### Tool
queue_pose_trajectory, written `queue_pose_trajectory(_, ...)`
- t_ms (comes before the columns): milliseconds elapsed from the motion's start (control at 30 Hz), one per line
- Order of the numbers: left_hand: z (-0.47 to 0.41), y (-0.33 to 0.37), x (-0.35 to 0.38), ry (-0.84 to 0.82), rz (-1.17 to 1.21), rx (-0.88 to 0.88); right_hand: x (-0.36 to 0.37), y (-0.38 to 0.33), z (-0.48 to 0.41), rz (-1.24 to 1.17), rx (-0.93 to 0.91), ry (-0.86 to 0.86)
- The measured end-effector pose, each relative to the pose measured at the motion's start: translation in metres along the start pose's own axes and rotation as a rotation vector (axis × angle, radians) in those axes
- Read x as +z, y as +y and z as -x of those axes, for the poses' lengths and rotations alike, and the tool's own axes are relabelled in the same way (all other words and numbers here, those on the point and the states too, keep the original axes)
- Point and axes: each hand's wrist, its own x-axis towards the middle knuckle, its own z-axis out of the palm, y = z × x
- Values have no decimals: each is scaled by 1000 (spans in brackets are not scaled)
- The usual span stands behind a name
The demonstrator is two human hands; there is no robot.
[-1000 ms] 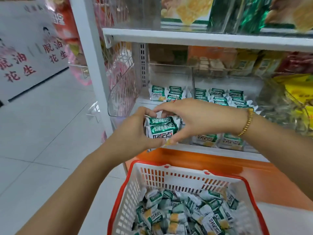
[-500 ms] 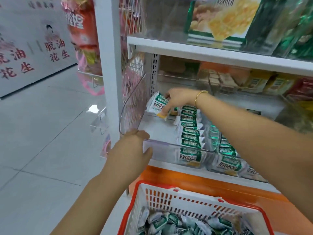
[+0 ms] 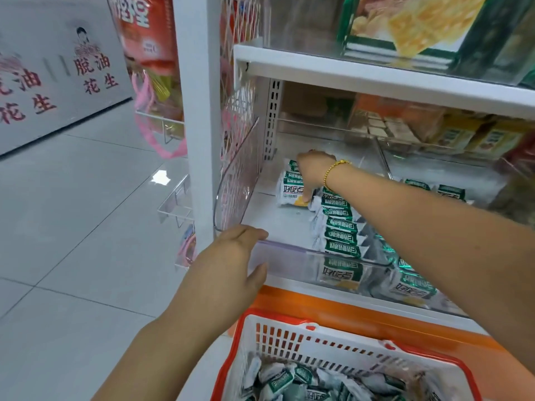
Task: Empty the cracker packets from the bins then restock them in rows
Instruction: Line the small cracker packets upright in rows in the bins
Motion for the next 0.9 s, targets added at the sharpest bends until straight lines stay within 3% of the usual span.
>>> queue_pose_trajectory(300,1,2,-2,-15,0,-10,2,-2,16,-39,-30,29)
queue_pose_trajectory(467,5,7,1,13,8,-63,-2,-5,51,-28,-135,297)
queue_pose_trajectory(667,16,27,2,215,163,7,11,4,144,-239,-281,411)
queue_pose_trajectory(733,23,36,8,162,172,35,33,15,180,-390,-330,399)
queue_pose_trajectory(900,42,45,57,-174,4,41,133,31,234,-611,-305,130)
